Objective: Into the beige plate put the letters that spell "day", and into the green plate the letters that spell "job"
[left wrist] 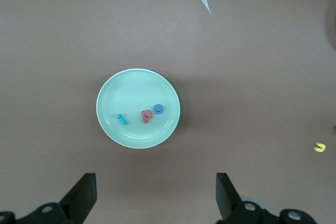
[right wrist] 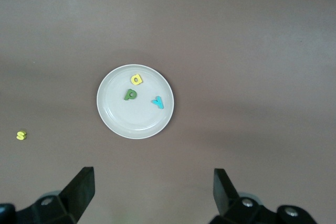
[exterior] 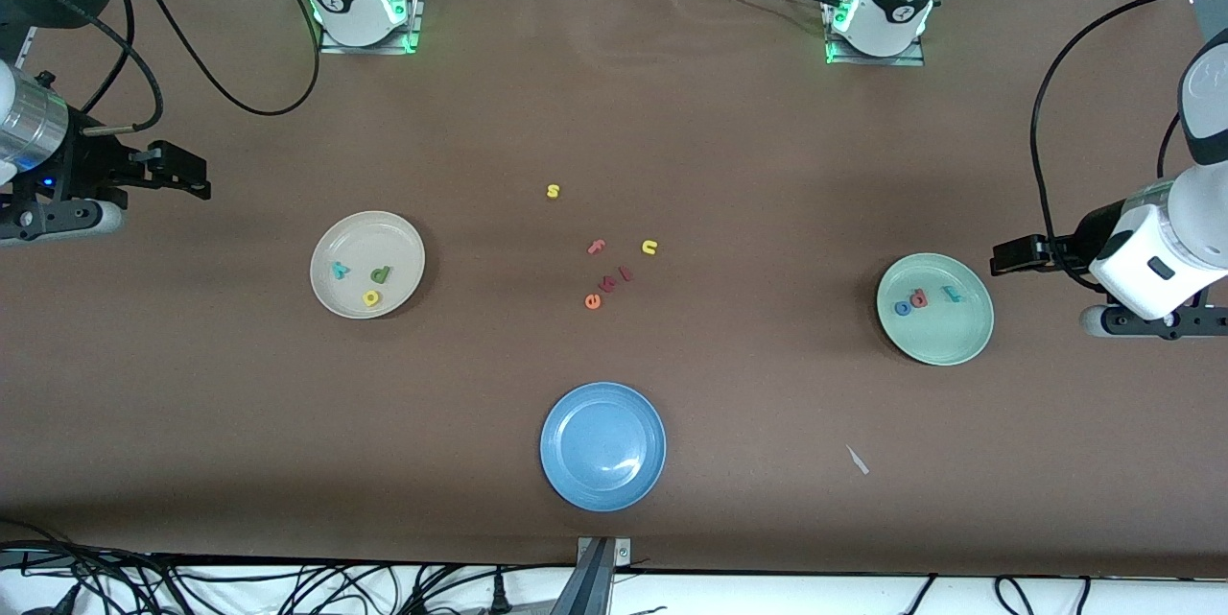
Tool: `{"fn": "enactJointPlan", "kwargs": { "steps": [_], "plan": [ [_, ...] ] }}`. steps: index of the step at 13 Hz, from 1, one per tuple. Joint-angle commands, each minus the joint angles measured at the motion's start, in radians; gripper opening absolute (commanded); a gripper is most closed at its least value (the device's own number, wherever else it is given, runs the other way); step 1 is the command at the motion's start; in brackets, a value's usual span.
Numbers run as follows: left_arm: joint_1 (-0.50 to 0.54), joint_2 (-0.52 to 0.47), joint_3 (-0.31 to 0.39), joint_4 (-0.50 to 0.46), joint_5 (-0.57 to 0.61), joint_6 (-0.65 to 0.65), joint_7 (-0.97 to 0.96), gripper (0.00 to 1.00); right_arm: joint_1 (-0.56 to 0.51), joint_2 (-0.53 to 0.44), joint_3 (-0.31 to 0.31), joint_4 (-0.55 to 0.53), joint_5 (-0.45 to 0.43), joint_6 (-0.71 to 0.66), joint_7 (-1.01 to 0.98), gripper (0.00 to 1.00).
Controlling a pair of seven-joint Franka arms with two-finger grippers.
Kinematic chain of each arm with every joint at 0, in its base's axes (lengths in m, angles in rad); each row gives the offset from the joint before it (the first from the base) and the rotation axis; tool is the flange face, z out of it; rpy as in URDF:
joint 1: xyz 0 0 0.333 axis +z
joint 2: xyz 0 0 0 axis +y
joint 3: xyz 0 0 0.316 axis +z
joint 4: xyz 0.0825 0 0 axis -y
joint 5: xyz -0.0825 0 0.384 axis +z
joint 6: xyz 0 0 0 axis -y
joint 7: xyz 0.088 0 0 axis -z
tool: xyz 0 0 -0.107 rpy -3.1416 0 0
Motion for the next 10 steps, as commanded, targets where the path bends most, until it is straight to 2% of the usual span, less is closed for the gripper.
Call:
{"fn": "enactJointPlan", "kwargs": {
  "steps": [1,10],
  "plan": [
    [-0.005,-0.013,0.004,-0.008,-0.017,0.008,0.002,1.00,-0.001,0.000,0.003,0.020,-0.014,-0.014,-0.022,1.00],
    [-0.001,-0.015,0.004,-0.008,-0.017,0.008,0.004,1.00,-0.004,-0.006,-0.005,0.019,-0.003,-0.030,-0.022,1.00]
  ]
}}
